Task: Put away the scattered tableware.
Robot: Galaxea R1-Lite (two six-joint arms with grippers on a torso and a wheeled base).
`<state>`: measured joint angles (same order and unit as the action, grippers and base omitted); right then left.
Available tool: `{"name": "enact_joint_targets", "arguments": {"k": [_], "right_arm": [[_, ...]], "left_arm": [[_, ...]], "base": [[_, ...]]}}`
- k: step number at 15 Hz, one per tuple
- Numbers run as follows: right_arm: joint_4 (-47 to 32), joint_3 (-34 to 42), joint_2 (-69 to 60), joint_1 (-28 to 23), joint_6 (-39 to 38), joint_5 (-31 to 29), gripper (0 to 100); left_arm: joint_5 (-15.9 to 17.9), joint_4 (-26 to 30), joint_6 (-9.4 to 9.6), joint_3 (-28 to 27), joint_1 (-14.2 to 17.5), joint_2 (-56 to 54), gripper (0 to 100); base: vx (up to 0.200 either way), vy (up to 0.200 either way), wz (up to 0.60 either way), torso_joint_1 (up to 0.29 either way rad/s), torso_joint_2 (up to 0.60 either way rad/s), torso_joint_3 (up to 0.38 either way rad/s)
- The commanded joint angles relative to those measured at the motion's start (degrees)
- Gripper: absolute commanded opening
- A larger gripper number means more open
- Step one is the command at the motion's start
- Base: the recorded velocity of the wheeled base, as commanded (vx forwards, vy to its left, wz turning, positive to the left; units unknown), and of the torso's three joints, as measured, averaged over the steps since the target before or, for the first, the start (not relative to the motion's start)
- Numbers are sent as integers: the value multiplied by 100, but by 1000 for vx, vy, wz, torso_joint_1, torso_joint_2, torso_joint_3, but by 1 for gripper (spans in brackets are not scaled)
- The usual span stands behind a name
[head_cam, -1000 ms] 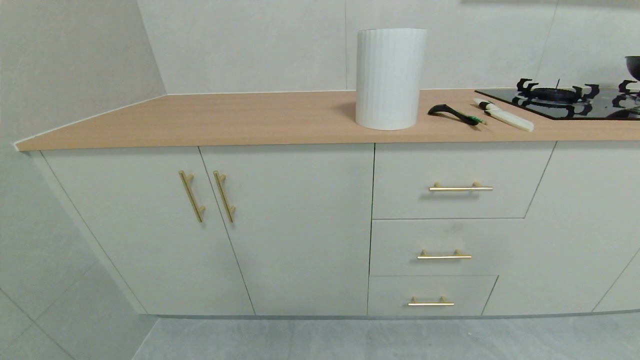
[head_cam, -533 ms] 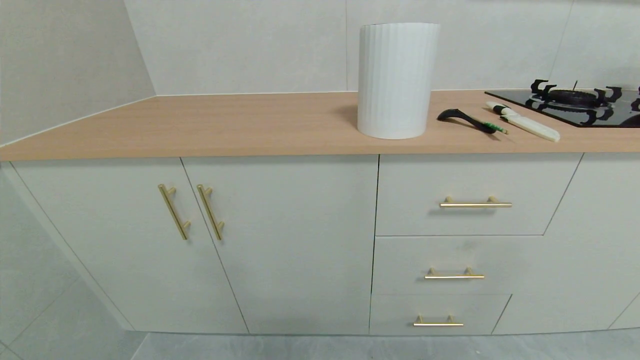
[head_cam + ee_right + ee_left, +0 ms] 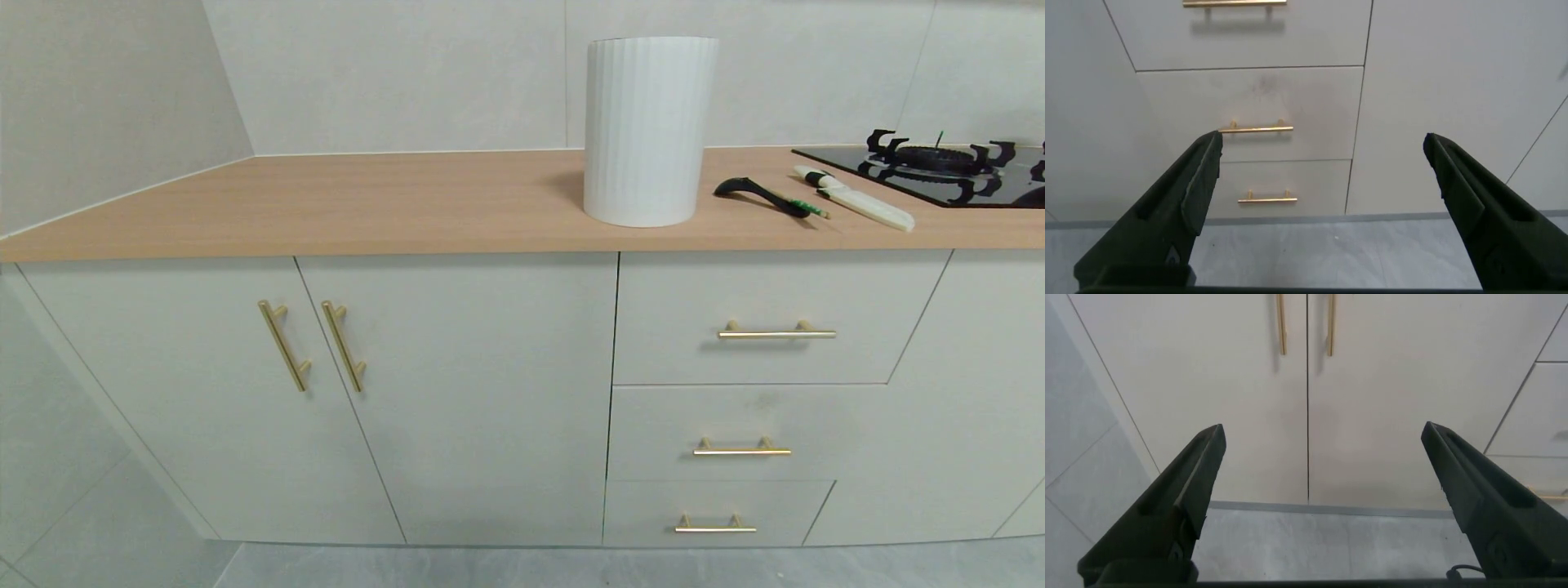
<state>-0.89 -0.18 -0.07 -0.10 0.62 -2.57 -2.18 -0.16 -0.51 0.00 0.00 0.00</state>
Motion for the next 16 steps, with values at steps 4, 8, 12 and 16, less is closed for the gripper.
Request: {"name": "enact_joint_targets", "arguments": {"k": [4,8,12,16], "right_arm": [[-16,-685,253,45,8,424,100],[10,-1397,2205,98,-1,1048,100],[274,-1722,3927,300,-1,1119,100],[942,-2047,5852,502,-27,1031,100]], "left_arm": [[-2,-2,-2,0,0,9,100],[-2,-2,-2,0,0,9,100],[-2,-2,-2,0,0,9,100],[-2,-2,-2,0,0,9,100]], "base": [[0,0,0,0,0,0],[0,0,0,0,0,0],[0,0,0,0,0,0],[0,0,0,0,0,0]]}}
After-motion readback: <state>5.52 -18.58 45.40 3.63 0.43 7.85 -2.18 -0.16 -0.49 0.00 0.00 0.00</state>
